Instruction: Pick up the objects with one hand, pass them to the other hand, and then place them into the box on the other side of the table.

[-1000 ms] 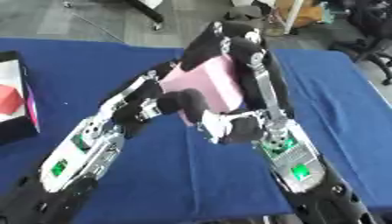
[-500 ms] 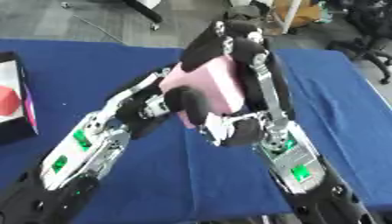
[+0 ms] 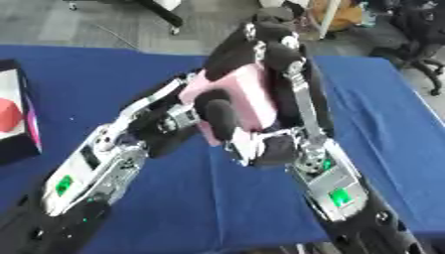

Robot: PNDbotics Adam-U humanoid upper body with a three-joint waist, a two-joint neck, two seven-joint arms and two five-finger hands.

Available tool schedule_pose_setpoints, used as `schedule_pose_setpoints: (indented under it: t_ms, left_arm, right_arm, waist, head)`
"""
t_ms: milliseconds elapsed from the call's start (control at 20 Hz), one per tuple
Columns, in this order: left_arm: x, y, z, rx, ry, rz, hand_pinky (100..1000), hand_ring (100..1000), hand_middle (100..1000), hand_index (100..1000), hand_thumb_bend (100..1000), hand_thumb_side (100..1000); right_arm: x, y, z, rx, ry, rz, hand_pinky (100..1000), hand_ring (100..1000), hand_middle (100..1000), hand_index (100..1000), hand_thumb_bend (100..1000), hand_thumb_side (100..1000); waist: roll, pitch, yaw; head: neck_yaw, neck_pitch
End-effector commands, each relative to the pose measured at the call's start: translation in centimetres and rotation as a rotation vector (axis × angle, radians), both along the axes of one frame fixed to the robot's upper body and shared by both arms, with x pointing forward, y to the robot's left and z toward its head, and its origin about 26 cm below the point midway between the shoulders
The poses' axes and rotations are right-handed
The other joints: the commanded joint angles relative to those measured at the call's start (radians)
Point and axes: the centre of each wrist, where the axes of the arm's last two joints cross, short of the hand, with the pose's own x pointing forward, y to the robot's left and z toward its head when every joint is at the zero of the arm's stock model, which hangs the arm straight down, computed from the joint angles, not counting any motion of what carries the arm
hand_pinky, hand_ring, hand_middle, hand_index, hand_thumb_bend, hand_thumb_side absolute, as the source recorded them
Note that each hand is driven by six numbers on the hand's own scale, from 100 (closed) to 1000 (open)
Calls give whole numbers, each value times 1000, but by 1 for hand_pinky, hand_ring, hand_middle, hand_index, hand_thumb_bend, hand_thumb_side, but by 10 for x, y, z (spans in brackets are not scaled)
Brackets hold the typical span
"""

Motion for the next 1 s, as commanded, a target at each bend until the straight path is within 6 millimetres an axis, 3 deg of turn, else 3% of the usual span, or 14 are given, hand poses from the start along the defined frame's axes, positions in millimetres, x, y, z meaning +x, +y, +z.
schedule_pose_setpoints:
  t_ms: [50,300,550,1000]
  left_arm:
    - [-6,-5,13,-28,-24,-40,740,711,561,602,596,382]
    - [-5,-5,11,-20,-11,-24,699,544,388,437,432,359]
    - [-3,-4,9,2,3,15,664,441,256,320,352,358]
    - [2,0,-3,49,30,24,653,409,216,285,325,367]
  right_arm:
    - [-1,-2,4,15,-7,1,267,349,250,330,184,520]
    - [-1,-2,5,13,-7,9,273,355,253,339,178,520]
    - [0,-3,5,7,-14,15,287,366,261,351,181,512]
    - [1,-5,5,-24,-43,-16,343,403,299,383,216,515]
  waist:
    - [4,-14,-1]
    - [4,-13,1]
    - [5,-13,0]
    - [7,-15,-6]
  head:
    - [-1,-2]
    - [0,-2]
    - [2,-2]
    - [1,-2]
